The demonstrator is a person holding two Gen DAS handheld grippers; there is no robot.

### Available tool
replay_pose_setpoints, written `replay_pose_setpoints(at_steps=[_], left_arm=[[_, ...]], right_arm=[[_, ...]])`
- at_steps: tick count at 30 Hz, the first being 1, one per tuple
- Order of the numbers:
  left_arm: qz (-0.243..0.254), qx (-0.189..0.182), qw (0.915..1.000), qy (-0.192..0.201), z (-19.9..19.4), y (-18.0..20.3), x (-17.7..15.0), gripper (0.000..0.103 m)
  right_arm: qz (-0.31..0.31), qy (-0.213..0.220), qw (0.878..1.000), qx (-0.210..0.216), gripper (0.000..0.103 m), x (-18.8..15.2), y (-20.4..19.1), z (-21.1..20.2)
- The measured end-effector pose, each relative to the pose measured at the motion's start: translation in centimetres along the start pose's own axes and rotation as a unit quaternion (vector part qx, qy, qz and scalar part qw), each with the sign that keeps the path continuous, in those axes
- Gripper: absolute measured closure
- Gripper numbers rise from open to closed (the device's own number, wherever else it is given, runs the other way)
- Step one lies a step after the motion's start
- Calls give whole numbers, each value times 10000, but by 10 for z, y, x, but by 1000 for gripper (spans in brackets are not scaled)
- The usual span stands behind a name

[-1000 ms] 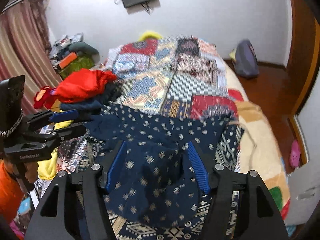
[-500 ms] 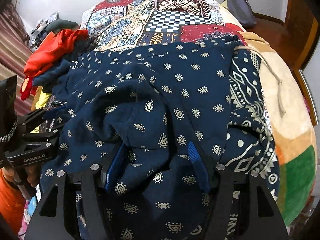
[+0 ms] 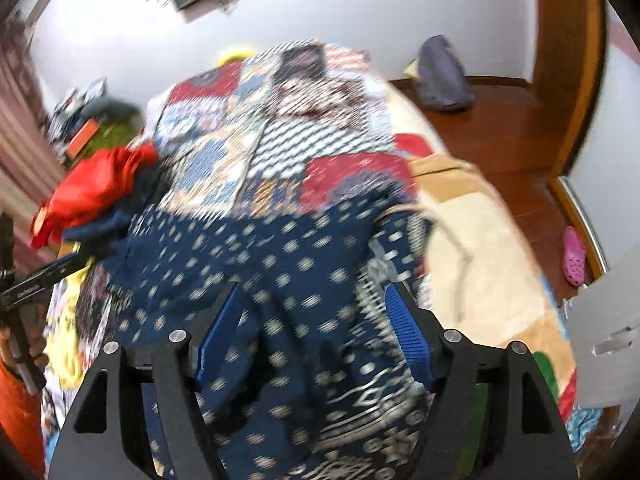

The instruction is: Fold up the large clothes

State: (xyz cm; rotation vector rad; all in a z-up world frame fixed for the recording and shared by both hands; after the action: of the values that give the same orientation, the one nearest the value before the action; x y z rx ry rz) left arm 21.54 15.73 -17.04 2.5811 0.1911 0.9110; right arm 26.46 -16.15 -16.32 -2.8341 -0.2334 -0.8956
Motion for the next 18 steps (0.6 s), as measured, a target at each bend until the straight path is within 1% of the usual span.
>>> replay_pose_setpoints(at_steps=[3, 5, 9, 13, 15, 18], left_arm=[[-492, 102, 9987, 7, 2, -31, 0, 31], [-841, 98, 9964, -77, 10, -49, -5, 31], [-1404, -200, 9893, -346, 33, -78, -19, 31], [-1656, -773, 9825, -370, 53, -83, -27, 31], [-1633, -838, 9822, -396, 64, -82, -26, 31], [-1546, -834, 9833, -466, 79, -81, -24, 31]], right_arm=[[281, -94, 9995, -149, 33, 5, 18, 14], [458, -219, 9985, -180, 33, 5, 29, 26], [664, -518, 9961, -265, 33, 1, 41, 55], [956, -845, 9917, -132, 33, -11, 51, 80], [1083, -958, 9895, -21, 33, -15, 54, 92], [1197, -1084, 9868, 133, 33, -16, 55, 105]])
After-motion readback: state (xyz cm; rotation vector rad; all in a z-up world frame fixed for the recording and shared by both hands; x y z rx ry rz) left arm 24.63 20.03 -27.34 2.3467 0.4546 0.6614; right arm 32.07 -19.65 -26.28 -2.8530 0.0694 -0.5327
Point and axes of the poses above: each gripper's, at about its wrist camera, not at the fingertips, and z roughly the way its jaws point, y to its right, x to its top, the point moved 1 cm from there along z, roughly the way its jaws point, and after that the axes turned 15 degrees about -x, right-handed, at the moved point
